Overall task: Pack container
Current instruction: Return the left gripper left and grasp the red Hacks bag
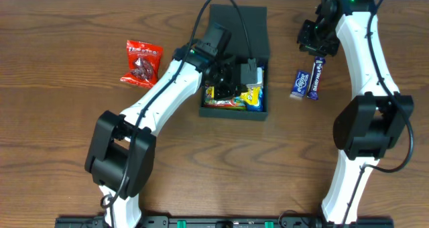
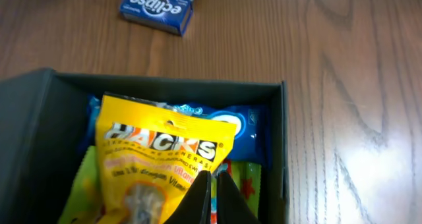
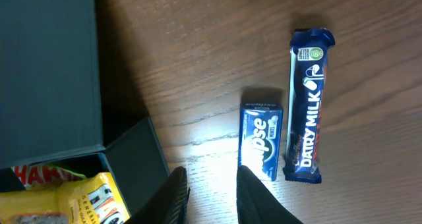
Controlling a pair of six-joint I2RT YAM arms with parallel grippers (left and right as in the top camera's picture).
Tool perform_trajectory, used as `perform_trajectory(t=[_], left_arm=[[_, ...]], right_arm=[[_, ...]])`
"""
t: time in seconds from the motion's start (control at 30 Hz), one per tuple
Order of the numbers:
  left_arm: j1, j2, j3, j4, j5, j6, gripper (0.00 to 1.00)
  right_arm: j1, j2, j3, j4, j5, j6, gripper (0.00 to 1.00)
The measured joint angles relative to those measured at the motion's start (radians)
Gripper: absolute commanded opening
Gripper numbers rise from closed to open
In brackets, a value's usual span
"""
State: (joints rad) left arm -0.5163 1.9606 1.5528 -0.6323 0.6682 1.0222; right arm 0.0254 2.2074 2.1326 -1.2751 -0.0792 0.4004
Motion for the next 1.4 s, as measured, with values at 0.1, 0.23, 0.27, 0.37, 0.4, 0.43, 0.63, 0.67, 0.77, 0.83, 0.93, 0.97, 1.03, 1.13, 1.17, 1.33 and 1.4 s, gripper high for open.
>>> perform_trajectory(t=[0.1,0.23,0.27,0.37,0.4,0.43,0.63,0.67,0.77,0.83,0.93,0.97,1.03,1.13,1.17,1.33,1.4], left_arm=[[0.0,0.0,-0.069,0.148,0.01,-0.035,0.06],[0.0,0.0,-0.132,0.261,0.011,-0.1,0.06],[0.0,0.0,-0.146,0.276,0.013,-0.112,0.06],[0.0,0.0,-0.175,0.319,0.012,-0.14,0.06],[0.0,0.001,-0.181,0.329,0.009,-0.149,0.06],[0.0,0.003,-0.186,0.341,0.005,-0.162,0.06],[-0.001,0.085,-0.187,0.438,-0.045,-0.227,0.06],[-0.002,0.092,-0.188,0.455,-0.058,-0.24,0.06],[-0.004,0.093,-0.187,0.486,-0.113,-0.282,0.06],[-0.004,0.093,-0.187,0.48,-0.153,-0.296,0.06],[-0.005,0.093,-0.187,0.479,-0.214,-0.312,0.06],[-0.005,0.093,-0.187,0.479,-0.235,-0.315,0.06],[-0.005,0.093,-0.187,0.479,-0.261,-0.316,0.06],[-0.005,0.093,-0.187,0.479,-0.284,-0.316,0.06],[-0.005,0.093,-0.187,0.48,-0.291,-0.316,0.06],[-0.005,0.093,-0.187,0.48,-0.347,-0.316,0.06],[-0.005,0.093,-0.187,0.481,-0.358,-0.316,0.06]], right_arm=[[0.0,0.0,0.0,0.0,0.0,0.0,0.25],[0.0,0.0,0.0,0.0,0.0,0.0,0.25],[0.0,0.0,0.0,0.001,0.0,0.0,0.25],[0.0,0.0,0.0,0.0,0.0,0.0,0.25],[0.0,0.0,0.0,0.0,0.0,0.0,0.25],[0.0,0.0,0.0,0.0,0.0,0.0,0.25],[0.0,0.0,0.0,-0.003,0.0,0.0,0.25],[0.0,0.0,0.0,-0.004,0.0,-0.001,0.25],[0.0,0.0,0.0,-0.006,0.0,-0.004,0.25],[0.0,0.0,0.0,-0.006,0.0,-0.007,0.25],[0.0,0.0,0.0,-0.006,0.0,-0.008,0.25],[0.0,0.0,0.0,-0.006,0.0,-0.008,0.25],[0.0,0.0,0.0,-0.006,0.0,-0.008,0.25],[0.0,0.0,0.0,-0.007,0.0,-0.008,0.25],[0.0,0.0,0.0,-0.006,0.0,-0.008,0.25],[0.0,0.0,0.0,-0.006,0.0,-0.008,0.25],[0.0,0.0,0.0,-0.006,0.0,-0.008,0.25]])
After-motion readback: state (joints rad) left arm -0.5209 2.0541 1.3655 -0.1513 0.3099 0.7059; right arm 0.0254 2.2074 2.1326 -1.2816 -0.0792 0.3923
